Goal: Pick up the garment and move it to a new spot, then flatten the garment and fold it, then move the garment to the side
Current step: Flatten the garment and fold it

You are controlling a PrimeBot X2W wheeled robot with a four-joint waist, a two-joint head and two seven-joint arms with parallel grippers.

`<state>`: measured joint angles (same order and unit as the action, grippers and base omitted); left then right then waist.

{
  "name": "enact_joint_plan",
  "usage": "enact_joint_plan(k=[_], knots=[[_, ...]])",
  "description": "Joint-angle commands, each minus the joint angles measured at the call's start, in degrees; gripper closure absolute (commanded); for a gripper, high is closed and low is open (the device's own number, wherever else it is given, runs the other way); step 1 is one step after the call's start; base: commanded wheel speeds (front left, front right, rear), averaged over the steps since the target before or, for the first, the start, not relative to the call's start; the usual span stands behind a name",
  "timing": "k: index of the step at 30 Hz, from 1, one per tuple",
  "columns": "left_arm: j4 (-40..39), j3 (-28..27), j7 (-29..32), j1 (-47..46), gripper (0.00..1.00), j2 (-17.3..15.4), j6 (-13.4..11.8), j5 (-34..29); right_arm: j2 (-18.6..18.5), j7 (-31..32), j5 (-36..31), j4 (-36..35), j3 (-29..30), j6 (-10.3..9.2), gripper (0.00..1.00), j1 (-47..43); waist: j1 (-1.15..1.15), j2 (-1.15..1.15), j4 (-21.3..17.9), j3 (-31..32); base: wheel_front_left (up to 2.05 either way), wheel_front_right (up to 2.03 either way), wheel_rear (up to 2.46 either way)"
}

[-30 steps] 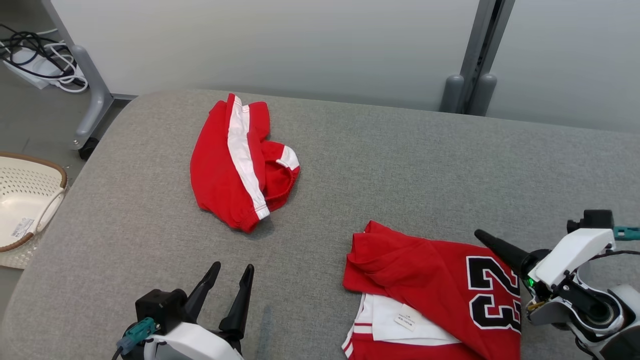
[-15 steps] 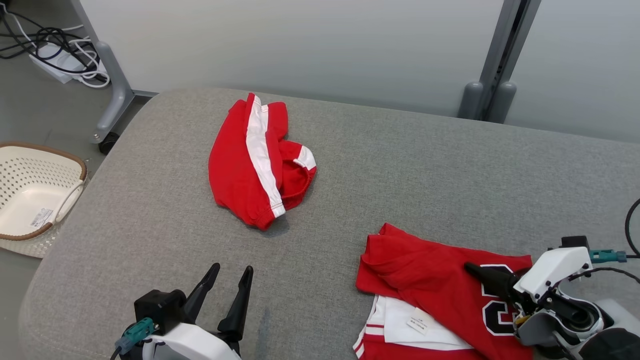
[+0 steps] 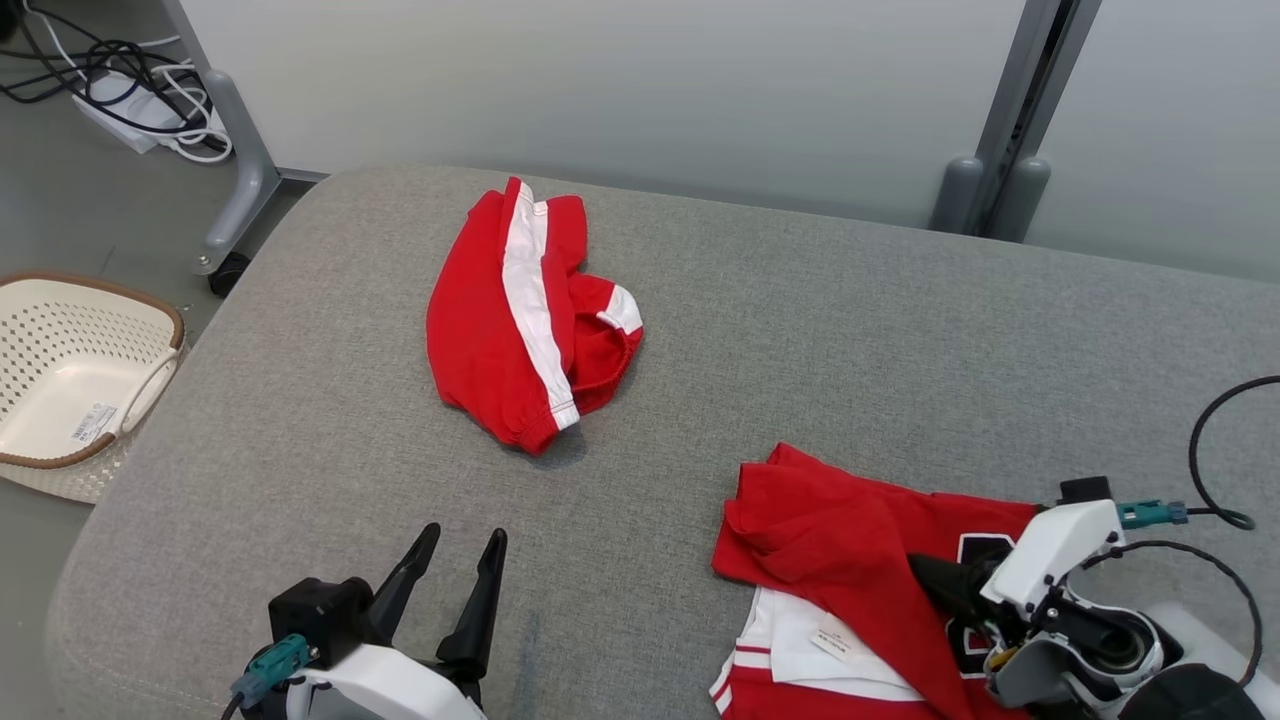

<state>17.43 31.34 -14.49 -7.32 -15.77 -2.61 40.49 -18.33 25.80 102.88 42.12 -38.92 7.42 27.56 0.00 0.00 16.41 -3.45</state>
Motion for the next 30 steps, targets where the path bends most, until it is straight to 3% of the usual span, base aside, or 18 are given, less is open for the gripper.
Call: enact_joint_plan(k=[1, 14, 30], knots=[[0.0, -0.2, -0.3, -0.2, 0.0, -0.2, -0.4, 0.3, 0.0, 0.5, -0.4, -0.6, -0.1, 0.15, 1.0, -0.7, 0.0, 0.0, -0.1, 0.0, 0.0, 0.0, 0.0], [0.2, -0.1, -0.3, 0.0, 0.0, -0.3, -0.5, 0.4, -0.2, 3.1, -7.6, -15.7, -8.5, 0.15, 1.0, -5.4, 0.0, 0.0, -1.7, 0.5, 0.0, 0.0, 0.0], [0.1, -0.3, -0.4, 0.9, 0.0, -0.7, -0.6, 0.8, -10.5, -4.1, -11.6, -26.2, -4.5, 0.15, 1.0, -6.8, 0.0, 0.0, -5.2, 1.5, 0.0, 0.0, 0.0]])
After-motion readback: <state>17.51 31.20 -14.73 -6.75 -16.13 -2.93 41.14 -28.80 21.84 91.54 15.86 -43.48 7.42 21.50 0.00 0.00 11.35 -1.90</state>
